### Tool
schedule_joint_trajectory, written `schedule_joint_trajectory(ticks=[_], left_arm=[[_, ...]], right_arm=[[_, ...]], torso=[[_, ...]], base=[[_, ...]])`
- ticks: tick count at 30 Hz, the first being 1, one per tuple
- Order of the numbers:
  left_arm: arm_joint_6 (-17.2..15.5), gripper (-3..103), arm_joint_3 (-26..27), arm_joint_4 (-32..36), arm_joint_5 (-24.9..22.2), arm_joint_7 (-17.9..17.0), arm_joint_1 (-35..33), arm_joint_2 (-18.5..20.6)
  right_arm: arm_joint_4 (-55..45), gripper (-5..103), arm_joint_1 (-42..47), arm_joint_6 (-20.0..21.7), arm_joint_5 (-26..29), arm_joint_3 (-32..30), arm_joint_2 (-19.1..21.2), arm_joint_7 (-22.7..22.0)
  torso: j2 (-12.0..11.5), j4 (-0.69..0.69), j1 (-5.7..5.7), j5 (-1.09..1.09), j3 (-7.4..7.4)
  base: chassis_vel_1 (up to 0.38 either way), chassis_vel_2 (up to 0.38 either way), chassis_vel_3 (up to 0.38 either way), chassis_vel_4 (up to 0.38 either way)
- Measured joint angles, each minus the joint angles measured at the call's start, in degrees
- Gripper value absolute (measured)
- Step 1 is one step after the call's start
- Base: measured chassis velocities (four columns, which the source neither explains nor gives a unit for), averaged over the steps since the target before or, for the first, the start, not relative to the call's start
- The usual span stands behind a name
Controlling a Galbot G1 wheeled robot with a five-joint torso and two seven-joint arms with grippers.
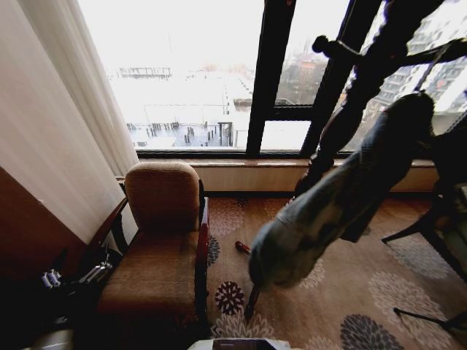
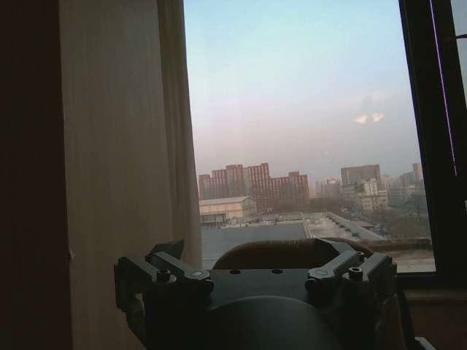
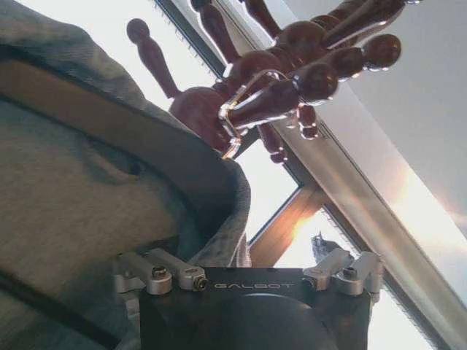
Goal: Pick up the clothes from the bed and hang them on the clothes hanger.
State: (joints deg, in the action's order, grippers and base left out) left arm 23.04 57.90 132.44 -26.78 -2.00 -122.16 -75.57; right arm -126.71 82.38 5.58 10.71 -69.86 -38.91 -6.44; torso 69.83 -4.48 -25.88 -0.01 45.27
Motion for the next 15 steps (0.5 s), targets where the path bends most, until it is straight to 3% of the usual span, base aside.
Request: schedule_joint_trajectory(ticks=[8,15], left_arm=[[0.0,100,0.0,0.0,0.0,0.0,0.0,0.0],[0.0,100,0.0,0.0,0.0,0.0,0.0,0.0]], right_arm=[[-2.8,100,1.2,0.4,-1.2,3.1,-1.6,0.1],[-3.2,100,-0.2,0.7,-1.4,6.2,-0.5,0.2]], torso=[[0.0,0.00,0.00,0.01,0.00],[0.0,0.02,0.00,0.01,0.01]], base=[[0.000,0.000,0.000,0.000],[0.000,0.000,0.000,0.000]])
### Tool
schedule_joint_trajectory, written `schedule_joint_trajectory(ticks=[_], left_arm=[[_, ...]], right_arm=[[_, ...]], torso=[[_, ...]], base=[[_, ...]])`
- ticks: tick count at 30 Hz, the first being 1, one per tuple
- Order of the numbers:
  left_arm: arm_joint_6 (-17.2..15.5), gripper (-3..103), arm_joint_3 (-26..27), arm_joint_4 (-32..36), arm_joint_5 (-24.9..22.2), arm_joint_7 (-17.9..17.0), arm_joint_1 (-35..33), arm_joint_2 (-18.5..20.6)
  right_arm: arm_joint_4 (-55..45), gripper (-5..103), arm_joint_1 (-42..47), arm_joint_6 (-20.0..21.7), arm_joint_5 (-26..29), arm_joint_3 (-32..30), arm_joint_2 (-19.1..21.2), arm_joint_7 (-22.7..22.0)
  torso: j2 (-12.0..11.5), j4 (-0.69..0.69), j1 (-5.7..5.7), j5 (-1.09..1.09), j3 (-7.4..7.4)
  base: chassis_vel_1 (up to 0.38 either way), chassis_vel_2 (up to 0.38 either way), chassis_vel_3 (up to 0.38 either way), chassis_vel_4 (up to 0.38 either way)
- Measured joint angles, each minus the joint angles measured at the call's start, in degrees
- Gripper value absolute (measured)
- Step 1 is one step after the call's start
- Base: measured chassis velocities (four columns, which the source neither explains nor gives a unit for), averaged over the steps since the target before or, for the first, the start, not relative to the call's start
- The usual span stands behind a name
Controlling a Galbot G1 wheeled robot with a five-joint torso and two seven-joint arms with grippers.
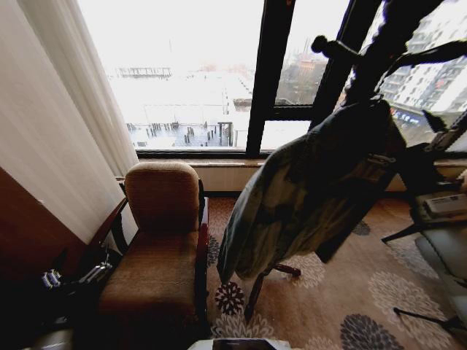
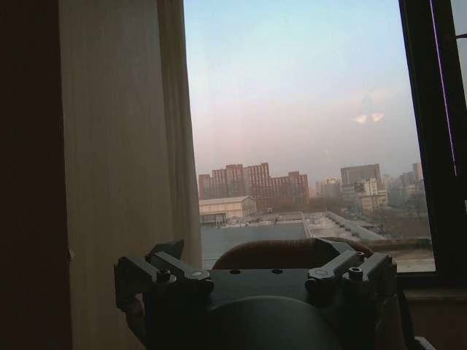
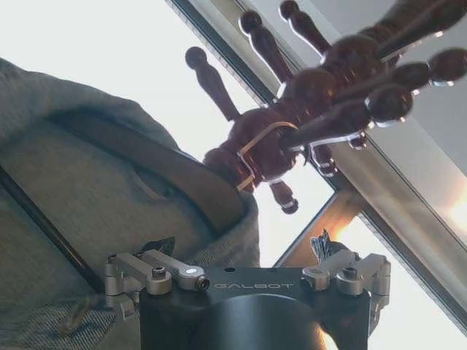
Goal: Pick up the clothes from the bed and hang them on the clothes hanger.
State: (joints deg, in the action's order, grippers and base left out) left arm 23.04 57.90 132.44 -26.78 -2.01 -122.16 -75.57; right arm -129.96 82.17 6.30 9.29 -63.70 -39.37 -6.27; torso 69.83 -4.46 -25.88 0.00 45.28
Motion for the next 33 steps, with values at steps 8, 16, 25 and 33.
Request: schedule_joint_trajectory(ticks=[8,16,25,33], left_arm=[[0.0,100,0.0,0.0,0.0,0.0,0.0,0.0],[0.0,100,0.0,0.0,0.0,0.0,0.0,0.0],[0.0,100,0.0,0.0,0.0,0.0,0.0,0.0],[0.0,100,0.0,0.0,0.0,0.0,0.0,0.0]], right_arm=[[-2.8,100,1.2,0.9,-0.2,0.4,-1.0,-0.1],[-5.6,100,2.3,1.0,-0.5,0.6,-2.1,0.0],[-13.3,100,11.0,1.0,0.9,-5.3,-9.6,-0.1],[-13.5,100,18.3,-0.6,10.8,-4.5,-23.6,-1.7]], torso=[[0.0,-0.02,0.00,0.01,-0.01],[0.0,0.00,0.00,0.01,0.00],[0.0,-0.02,0.00,0.01,-0.01],[0.0,-0.01,0.00,0.00,-0.01]], base=[[0.000,0.000,0.000,0.000],[0.000,0.000,0.000,0.000],[0.000,0.000,0.000,0.000],[0.000,0.000,0.000,0.000]])
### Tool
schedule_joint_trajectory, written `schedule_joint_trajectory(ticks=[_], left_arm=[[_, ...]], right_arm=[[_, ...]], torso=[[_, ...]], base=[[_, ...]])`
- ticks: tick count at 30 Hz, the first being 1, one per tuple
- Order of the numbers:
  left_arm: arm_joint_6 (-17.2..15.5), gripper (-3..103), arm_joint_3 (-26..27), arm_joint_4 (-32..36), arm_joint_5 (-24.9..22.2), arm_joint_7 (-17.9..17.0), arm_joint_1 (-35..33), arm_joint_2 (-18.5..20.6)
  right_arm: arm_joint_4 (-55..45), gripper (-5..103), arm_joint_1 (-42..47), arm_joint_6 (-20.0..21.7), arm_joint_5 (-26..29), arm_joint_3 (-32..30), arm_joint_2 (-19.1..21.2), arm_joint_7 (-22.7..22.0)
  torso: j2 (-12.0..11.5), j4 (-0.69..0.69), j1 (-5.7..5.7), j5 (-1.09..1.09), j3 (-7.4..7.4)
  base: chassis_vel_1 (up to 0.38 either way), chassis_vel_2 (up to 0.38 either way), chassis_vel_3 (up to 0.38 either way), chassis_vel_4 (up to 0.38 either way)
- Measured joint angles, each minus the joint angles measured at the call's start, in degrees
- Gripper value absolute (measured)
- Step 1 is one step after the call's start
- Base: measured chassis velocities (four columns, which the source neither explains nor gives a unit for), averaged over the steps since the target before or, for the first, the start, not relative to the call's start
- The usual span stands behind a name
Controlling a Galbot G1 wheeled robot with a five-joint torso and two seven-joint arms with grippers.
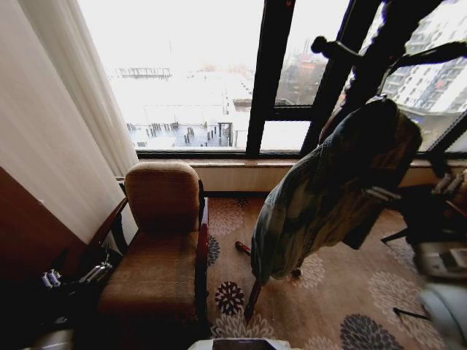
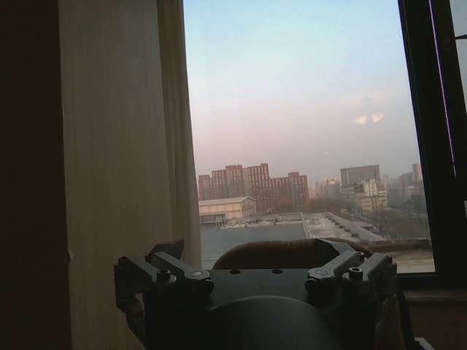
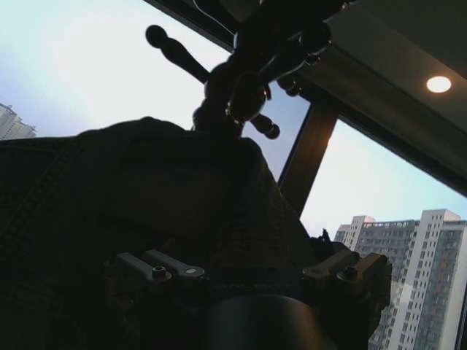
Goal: Pick up the clothes from the bed and hang them on the clothes hanger.
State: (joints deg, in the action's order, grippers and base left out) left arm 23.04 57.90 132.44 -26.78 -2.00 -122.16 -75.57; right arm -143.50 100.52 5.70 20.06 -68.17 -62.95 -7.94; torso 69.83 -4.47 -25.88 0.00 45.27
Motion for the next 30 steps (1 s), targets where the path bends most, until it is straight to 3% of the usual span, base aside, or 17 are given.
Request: schedule_joint_trajectory(ticks=[1,3,5,14,22,30], left_arm=[[0.0,100,0.0,0.0,0.0,0.0,0.0,0.0],[0.0,100,0.0,0.0,0.0,0.0,0.0,0.0],[0.0,100,0.0,0.0,0.0,0.0,0.0,0.0],[0.0,100,0.0,0.0,0.0,0.0,0.0,0.0],[0.0,100,0.0,0.0,0.0,0.0,0.0,0.0],[0.0,100,0.0,0.0,0.0,0.0,0.0,0.0]], right_arm=[[0.0,100,0.4,-0.3,1.8,1.0,-2.3,-0.3],[0.0,100,0.5,-0.4,2.7,1.5,-3.2,-0.4],[0.1,100,1.3,-0.8,8.0,5.3,-8.4,-1.3],[0.2,100,6.4,-0.9,12.2,17.1,-15.2,-1.6],[0.3,100,10.2,0.1,8.0,29.6,-16.5,-2.5],[0.3,100,12.6,0.1,2.4,33.5,-16.2,-2.3]], torso=[[0.0,0.00,0.00,-0.01,0.00],[0.0,-0.01,0.00,-0.01,0.00],[0.0,0.00,0.00,0.01,0.00],[0.0,0.00,-0.01,0.01,0.00],[0.0,0.01,-0.01,0.00,0.00],[0.0,0.00,0.00,0.01,0.00]], base=[[0.000,0.000,0.000,0.000],[0.000,0.000,0.000,0.000],[0.000,0.000,0.000,0.000],[0.000,0.000,0.000,0.000],[0.000,0.000,0.000,0.000],[0.000,0.000,0.000,0.000]])
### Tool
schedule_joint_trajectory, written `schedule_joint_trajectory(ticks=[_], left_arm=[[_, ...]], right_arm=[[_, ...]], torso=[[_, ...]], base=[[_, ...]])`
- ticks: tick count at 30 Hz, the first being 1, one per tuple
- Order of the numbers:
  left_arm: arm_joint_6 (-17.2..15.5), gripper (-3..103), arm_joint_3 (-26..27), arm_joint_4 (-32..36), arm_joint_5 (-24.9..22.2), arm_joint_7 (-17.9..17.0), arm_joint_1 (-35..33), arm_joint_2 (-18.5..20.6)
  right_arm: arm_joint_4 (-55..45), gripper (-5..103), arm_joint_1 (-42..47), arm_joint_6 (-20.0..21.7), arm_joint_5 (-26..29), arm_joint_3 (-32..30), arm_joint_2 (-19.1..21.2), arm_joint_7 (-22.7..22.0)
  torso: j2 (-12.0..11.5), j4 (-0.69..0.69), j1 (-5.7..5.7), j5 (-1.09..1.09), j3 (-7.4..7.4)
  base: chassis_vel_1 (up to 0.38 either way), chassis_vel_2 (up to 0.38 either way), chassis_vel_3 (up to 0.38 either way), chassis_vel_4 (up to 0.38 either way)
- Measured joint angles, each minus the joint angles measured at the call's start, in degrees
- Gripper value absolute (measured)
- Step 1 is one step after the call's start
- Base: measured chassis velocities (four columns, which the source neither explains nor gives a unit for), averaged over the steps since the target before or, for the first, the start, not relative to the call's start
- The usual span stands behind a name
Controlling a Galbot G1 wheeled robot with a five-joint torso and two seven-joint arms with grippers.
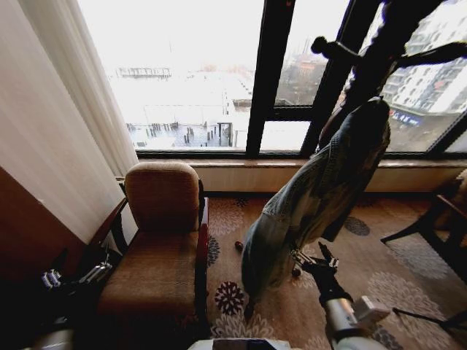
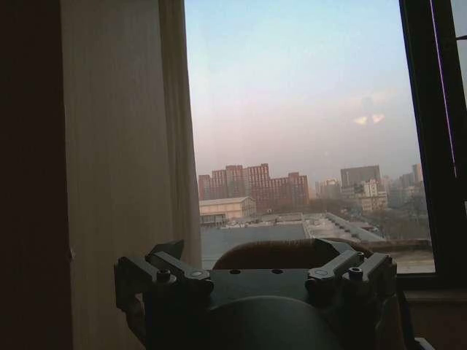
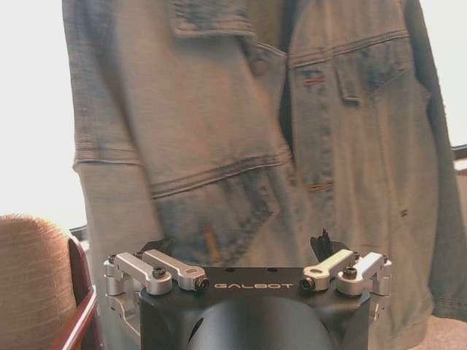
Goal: Pick up the clothes from the bed and hang them on the clothes hanger.
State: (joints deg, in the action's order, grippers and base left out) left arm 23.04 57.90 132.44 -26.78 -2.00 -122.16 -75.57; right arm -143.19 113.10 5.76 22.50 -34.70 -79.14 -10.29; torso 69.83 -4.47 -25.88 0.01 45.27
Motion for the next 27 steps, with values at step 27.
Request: schedule_joint_trajectory(ticks=[27], left_arm=[[0.0,100,0.0,0.0,0.0,0.0,0.0,0.0]], right_arm=[[-0.1,100,-0.2,0.0,-0.4,-0.5,0.3,0.2]], torso=[[0.0,0.00,0.00,-0.01,0.00]], base=[[0.000,0.000,0.000,0.000]])
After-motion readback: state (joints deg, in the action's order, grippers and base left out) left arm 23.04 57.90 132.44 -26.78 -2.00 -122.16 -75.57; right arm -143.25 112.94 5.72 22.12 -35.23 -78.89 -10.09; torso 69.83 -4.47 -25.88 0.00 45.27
